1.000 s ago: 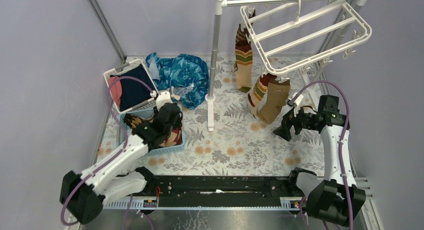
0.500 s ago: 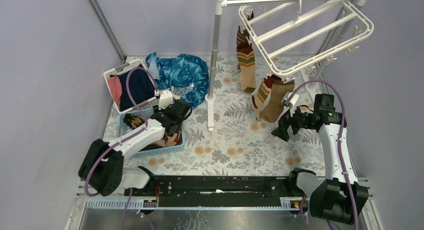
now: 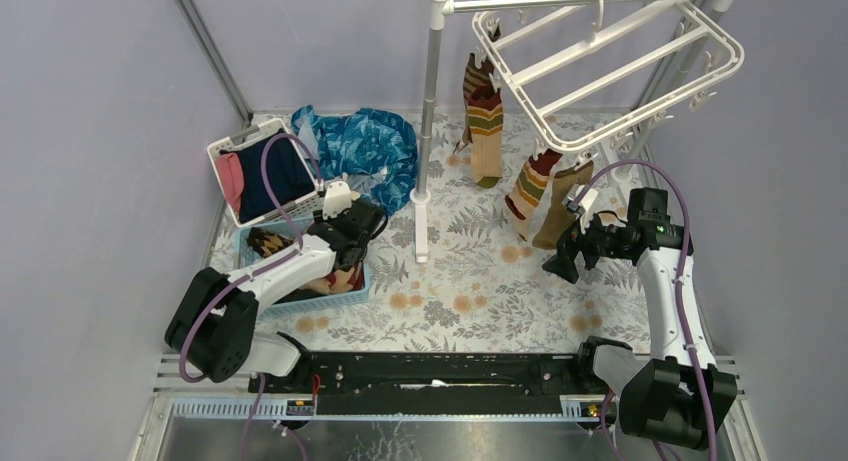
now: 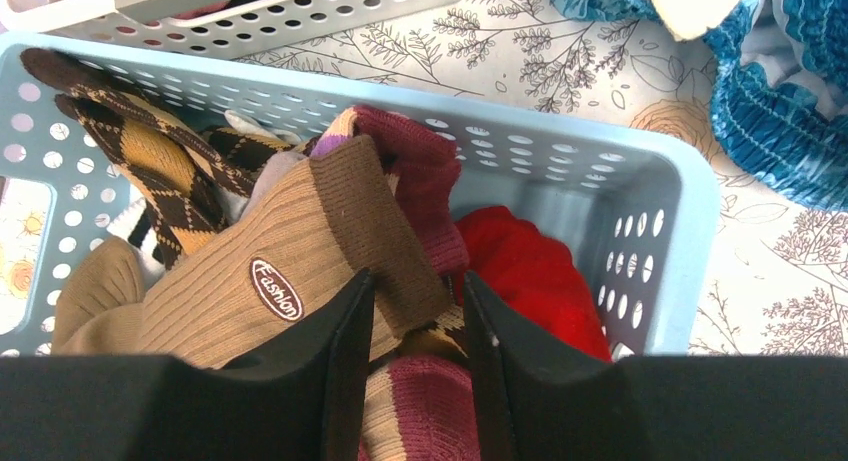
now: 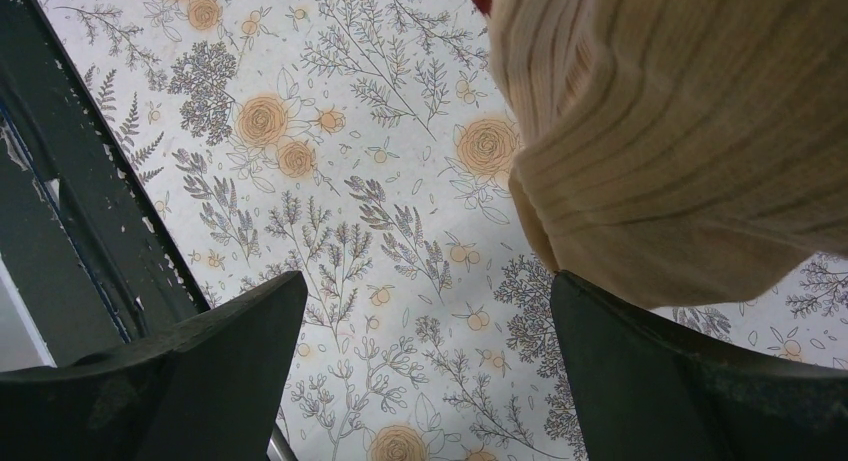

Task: Clip the socks to the hanger
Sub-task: Pick up the sock from the bin.

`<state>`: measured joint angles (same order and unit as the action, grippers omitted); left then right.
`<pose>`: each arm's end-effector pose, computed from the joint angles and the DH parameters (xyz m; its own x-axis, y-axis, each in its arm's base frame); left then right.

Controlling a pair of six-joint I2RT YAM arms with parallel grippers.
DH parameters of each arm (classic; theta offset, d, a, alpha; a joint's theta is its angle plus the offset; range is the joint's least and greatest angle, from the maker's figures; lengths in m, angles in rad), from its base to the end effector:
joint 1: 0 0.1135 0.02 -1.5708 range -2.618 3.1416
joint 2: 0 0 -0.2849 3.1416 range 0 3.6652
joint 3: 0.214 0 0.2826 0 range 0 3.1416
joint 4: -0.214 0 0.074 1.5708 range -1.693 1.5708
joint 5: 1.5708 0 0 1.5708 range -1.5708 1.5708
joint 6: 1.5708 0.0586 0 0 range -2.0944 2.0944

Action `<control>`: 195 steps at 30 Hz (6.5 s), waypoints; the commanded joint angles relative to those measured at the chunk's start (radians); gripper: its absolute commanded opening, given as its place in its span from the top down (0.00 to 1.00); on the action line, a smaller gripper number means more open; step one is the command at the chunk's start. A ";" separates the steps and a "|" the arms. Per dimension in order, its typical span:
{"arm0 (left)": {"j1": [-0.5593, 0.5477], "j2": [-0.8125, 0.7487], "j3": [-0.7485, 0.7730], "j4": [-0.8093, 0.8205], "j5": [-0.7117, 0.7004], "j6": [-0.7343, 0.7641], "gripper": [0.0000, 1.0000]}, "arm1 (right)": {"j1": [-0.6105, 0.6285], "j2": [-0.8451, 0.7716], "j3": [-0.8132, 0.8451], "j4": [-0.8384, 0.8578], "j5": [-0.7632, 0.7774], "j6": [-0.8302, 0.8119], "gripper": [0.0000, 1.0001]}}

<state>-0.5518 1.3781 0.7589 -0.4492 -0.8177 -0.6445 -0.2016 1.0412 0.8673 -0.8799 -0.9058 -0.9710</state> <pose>0.2609 -0.1104 0.1817 -0.6323 -0.0933 -0.7691 -0.4010 0.8888 0.2219 0.2178 0.0025 0.2749 -0.2682 -0.4651 -0.8437 -0.8484 0.5289 -0.0219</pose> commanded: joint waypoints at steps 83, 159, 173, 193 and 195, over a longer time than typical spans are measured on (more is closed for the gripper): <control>-0.089 -0.576 -0.018 -0.044 0.431 0.158 0.02 | 0.028 0.009 0.096 -0.409 -0.399 -0.618 0.00; -0.007 -0.495 0.449 0.188 1.447 0.261 1.00 | 0.028 0.000 0.205 -0.584 -0.474 -0.635 0.00; -0.250 -0.267 0.351 0.441 1.475 0.355 1.00 | -0.018 -0.045 0.413 -0.457 -0.313 -0.294 0.00; -0.325 0.013 0.442 0.591 1.751 0.447 1.00 | 0.186 -0.057 0.281 -0.483 -0.541 -0.475 0.03; -0.336 0.031 0.453 0.617 1.756 0.429 1.00 | 0.197 -0.046 0.277 -0.470 -0.539 -0.481 0.08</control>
<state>-0.8635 1.3808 1.1648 0.0753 0.8948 -0.2169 -0.0326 0.9775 1.1484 -1.3911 -1.4017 -1.4326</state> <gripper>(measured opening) 0.012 0.968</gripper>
